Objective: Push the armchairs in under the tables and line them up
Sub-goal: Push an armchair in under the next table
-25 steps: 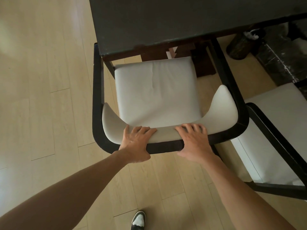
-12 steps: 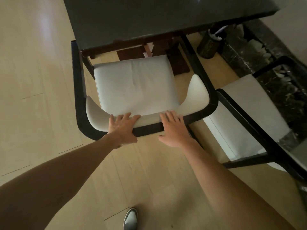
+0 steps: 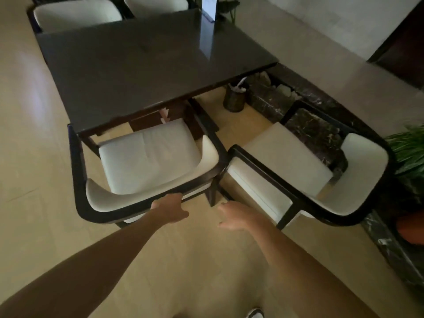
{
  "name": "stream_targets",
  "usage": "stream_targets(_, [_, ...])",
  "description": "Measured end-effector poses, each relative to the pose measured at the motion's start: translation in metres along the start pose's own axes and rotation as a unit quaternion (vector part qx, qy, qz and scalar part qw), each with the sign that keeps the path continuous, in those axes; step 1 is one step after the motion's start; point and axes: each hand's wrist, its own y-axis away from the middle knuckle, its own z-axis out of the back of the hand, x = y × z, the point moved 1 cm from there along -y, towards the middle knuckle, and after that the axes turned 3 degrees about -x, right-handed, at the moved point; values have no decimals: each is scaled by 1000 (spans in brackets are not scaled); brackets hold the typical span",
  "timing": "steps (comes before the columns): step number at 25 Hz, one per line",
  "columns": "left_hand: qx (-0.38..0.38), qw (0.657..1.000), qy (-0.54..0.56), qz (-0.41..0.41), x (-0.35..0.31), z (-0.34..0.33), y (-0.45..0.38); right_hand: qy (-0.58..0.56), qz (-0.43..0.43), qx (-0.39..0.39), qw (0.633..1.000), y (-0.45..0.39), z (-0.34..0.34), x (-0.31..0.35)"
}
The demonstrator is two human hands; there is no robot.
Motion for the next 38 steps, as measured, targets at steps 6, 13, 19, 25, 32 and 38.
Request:
stream_targets(6, [-65,997,31,-24,-145,47,24,-2,22,-45,999,60,91,-103])
stream_targets(13, [-70,997,31,-33,-289,45,3,15,5,-59,998,82,143,-247])
stream_targets(19, [-27,999,7,-40,-368,34,-73,34,-31,-93,995,61,178,-355])
stream_targets(25, [-2,997,-31,-67,-455,18,-151,60,-53,-139,987,39,212,-454])
stream_targets(32, [0,999,-34,-36,-532,8,-197,60,-29,-119,991,10,232,-541])
stream_targets(38, [-25,998,18,49,-608,-42,-199,141,74,-28,987,-33,220,-636])
